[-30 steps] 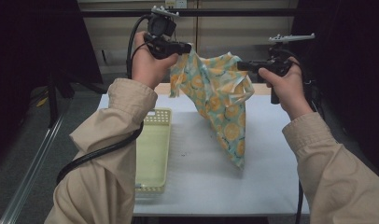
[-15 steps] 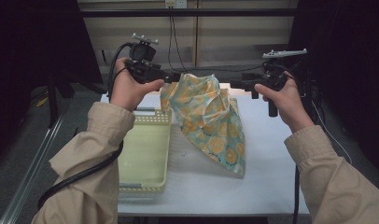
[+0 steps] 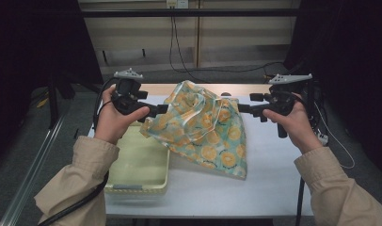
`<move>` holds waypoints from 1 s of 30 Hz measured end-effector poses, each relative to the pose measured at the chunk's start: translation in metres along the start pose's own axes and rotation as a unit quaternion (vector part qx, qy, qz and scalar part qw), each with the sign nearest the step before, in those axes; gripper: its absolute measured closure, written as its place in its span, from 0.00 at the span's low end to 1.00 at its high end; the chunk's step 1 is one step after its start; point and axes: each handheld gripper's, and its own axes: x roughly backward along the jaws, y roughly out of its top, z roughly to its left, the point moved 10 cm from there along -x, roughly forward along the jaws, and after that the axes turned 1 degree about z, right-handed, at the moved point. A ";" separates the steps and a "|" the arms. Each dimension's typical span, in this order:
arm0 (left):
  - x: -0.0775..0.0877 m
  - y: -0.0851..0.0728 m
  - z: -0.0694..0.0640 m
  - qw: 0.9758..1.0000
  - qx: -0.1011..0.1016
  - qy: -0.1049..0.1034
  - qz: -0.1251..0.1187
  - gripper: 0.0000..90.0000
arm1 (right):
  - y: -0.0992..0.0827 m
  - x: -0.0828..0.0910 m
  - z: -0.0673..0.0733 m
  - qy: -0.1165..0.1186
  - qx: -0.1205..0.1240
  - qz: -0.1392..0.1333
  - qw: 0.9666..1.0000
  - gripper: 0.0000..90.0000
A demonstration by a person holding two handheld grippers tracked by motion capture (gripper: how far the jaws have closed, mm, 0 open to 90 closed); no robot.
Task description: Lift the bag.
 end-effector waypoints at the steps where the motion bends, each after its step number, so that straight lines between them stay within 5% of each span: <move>1: 0.000 -0.005 0.000 1.000 -0.001 -0.005 0.001 0.06 | -0.006 -0.001 0.000 0.000 0.002 0.004 1.000 0.23; 21: -0.003 -0.099 0.004 0.999 -0.007 -0.022 0.046 0.07 | -0.096 0.005 0.001 -0.015 0.017 0.060 0.998 0.20; 30: 0.002 -0.127 0.005 0.998 0.010 -0.030 0.053 0.07 | -0.131 0.014 0.008 -0.021 0.029 0.083 0.996 0.19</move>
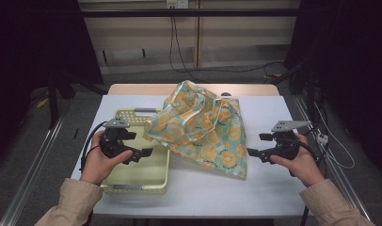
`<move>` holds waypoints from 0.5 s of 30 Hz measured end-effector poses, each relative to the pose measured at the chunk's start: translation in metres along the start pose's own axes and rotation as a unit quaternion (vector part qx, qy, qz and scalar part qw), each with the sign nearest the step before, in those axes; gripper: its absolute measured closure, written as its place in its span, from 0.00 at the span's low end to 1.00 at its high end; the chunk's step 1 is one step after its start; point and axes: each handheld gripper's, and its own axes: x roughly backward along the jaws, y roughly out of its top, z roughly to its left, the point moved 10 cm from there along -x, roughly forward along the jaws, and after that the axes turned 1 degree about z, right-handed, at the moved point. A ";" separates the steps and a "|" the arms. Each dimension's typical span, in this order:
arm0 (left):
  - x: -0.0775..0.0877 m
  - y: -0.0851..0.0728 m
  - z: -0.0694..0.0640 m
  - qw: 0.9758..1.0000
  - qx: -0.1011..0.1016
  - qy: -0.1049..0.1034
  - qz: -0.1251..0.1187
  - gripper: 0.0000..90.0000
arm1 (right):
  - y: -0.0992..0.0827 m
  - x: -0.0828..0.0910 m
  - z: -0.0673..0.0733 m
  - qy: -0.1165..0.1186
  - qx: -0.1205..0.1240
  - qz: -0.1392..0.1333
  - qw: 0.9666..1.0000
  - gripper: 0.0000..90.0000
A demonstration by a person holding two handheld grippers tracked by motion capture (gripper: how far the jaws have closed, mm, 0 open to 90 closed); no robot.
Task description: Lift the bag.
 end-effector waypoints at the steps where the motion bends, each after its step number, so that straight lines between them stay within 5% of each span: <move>1: 0.001 -0.003 0.000 1.000 -0.001 0.001 0.001 0.07 | -0.004 0.001 0.001 -0.002 0.003 0.001 1.000 0.19; 15: 0.004 -0.029 0.005 1.000 0.012 0.010 0.005 0.07 | -0.035 0.006 0.002 -0.004 -0.005 0.003 1.000 0.19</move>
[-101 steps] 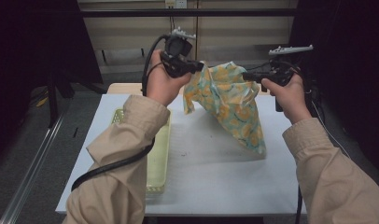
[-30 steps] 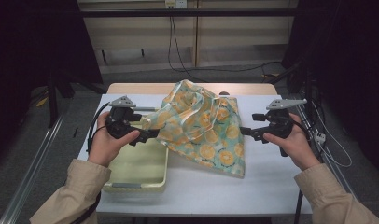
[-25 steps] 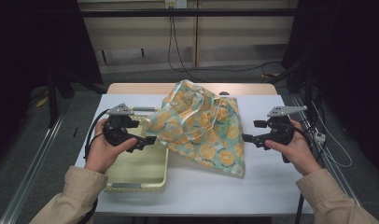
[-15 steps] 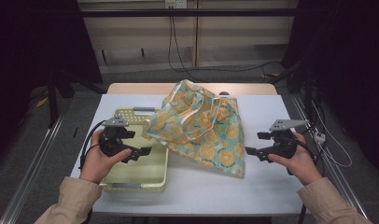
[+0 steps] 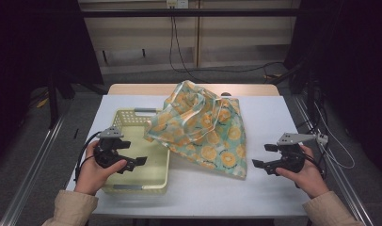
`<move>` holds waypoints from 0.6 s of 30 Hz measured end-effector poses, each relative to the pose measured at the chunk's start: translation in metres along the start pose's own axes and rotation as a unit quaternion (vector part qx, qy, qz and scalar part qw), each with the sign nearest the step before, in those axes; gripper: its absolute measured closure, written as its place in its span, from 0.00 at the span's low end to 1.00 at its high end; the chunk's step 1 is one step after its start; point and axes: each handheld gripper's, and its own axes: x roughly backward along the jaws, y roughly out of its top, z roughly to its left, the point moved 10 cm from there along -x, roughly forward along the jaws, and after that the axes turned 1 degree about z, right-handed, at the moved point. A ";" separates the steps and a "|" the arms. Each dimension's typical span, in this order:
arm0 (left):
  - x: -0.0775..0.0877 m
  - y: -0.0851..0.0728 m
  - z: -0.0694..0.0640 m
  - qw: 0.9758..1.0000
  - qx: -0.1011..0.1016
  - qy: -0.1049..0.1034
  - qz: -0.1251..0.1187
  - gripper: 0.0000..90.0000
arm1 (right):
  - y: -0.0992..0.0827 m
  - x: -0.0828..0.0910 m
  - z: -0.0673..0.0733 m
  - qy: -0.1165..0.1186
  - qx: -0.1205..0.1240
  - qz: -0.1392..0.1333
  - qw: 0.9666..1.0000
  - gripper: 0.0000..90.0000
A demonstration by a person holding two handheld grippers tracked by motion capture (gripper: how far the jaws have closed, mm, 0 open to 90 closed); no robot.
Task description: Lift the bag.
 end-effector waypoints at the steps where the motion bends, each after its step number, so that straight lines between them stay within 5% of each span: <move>1: 0.001 -0.002 0.000 1.000 0.001 0.001 0.004 0.07 | -0.002 0.000 0.000 0.000 0.000 0.001 1.000 0.19; 18: 0.015 -0.018 0.008 1.000 0.022 0.017 0.001 0.07 | -0.027 0.001 0.002 -0.002 -0.008 0.000 1.000 0.19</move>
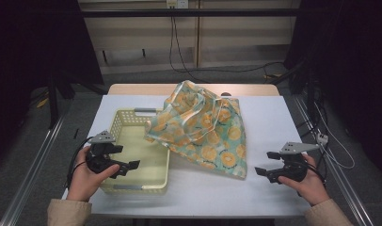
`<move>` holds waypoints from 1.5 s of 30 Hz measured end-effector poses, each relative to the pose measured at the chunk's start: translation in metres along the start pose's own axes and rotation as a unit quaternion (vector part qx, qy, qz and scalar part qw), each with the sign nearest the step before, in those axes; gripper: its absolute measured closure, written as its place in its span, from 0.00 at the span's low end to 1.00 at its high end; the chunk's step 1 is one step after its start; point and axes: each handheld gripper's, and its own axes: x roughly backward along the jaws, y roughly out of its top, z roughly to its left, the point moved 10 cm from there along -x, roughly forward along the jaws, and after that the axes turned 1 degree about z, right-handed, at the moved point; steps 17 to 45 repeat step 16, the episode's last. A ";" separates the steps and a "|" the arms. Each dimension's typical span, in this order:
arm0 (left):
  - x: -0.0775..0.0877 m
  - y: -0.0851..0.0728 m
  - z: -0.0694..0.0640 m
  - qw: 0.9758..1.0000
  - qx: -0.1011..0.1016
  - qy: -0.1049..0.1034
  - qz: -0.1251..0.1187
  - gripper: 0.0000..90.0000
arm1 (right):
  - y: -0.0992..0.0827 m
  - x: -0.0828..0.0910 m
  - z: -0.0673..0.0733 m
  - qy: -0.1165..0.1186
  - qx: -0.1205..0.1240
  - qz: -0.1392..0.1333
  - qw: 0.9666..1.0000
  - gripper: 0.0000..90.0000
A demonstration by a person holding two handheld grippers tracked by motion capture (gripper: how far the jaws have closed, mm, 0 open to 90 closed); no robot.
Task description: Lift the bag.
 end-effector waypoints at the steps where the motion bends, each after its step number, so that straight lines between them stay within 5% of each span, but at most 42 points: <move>1: 0.001 -0.002 0.001 1.000 0.003 0.004 0.000 0.07 | -0.001 0.000 0.000 0.000 -0.001 0.000 1.000 0.19; 16: 0.000 -0.017 0.003 1.000 0.006 0.016 0.001 0.08 | -0.011 -0.004 0.005 0.000 0.004 0.007 1.000 0.18; 45: 0.000 -0.017 0.003 1.000 0.006 0.016 0.001 0.08 | -0.011 -0.004 0.005 0.000 0.004 0.007 1.000 0.18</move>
